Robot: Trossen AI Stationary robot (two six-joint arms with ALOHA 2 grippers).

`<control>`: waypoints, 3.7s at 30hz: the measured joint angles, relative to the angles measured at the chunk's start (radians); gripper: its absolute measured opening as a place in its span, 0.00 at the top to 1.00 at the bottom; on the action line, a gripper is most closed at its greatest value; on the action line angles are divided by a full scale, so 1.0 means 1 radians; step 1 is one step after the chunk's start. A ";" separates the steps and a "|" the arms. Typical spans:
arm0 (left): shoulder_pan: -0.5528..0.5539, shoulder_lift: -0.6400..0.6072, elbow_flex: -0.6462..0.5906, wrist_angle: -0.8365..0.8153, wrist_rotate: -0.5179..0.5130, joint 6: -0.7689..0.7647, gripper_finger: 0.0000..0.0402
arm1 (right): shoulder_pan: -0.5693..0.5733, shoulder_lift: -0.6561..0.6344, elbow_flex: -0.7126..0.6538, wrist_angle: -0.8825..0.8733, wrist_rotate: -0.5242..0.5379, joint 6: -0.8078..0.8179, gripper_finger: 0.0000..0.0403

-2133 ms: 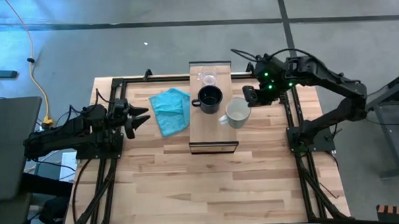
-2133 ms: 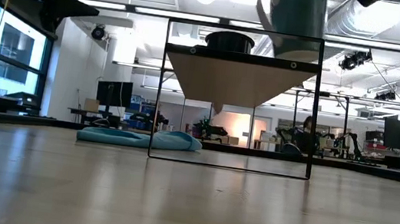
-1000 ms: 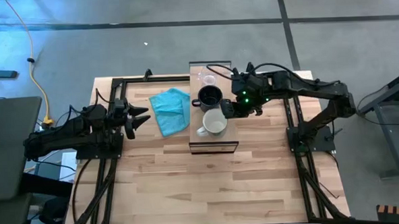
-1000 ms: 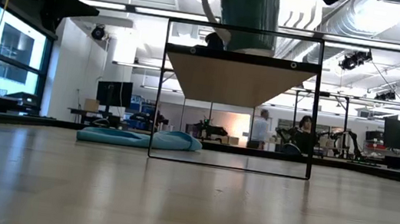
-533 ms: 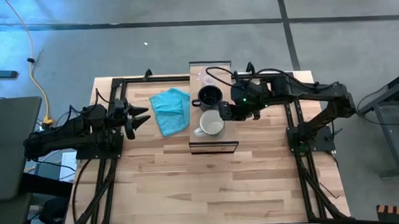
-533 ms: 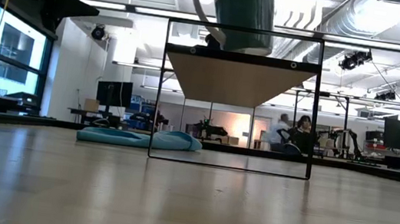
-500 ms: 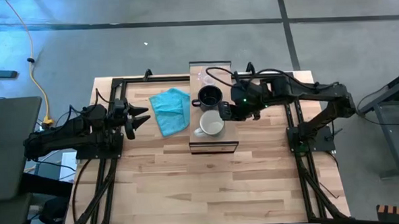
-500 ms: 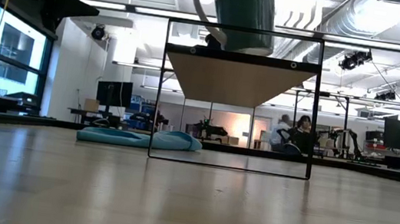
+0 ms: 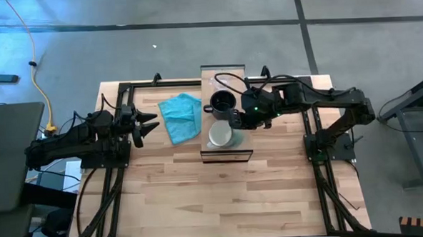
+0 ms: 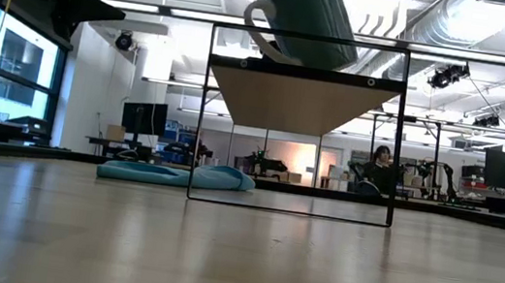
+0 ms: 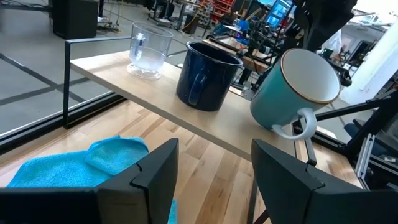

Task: Stack small to large cups/mugs on shelf
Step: Put the light blue mug on the shelf

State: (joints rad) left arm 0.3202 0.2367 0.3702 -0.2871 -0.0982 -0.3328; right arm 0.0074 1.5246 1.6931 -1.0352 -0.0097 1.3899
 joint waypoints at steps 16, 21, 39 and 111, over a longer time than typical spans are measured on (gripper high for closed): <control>0.000 0.176 -0.045 0.253 -0.001 -0.183 0.54 | -0.017 0.016 -0.001 -0.174 -0.030 -0.009 1.00; 0.000 0.410 -0.051 0.460 0.068 -0.215 0.57 | -0.036 0.043 -0.001 -0.188 -0.024 -0.061 1.00; 0.001 0.683 0.018 0.587 -0.046 -0.146 0.60 | -0.006 0.067 -0.002 -0.148 0.013 -0.117 1.00; 0.001 0.634 0.018 0.695 0.246 -0.409 0.60 | 0.013 0.067 -0.002 -0.047 0.131 -0.376 0.92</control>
State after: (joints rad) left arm 0.3210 0.8703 0.3882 0.4080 0.1477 -0.7422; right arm 0.0204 1.5913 1.6913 -1.0824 0.1215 1.0142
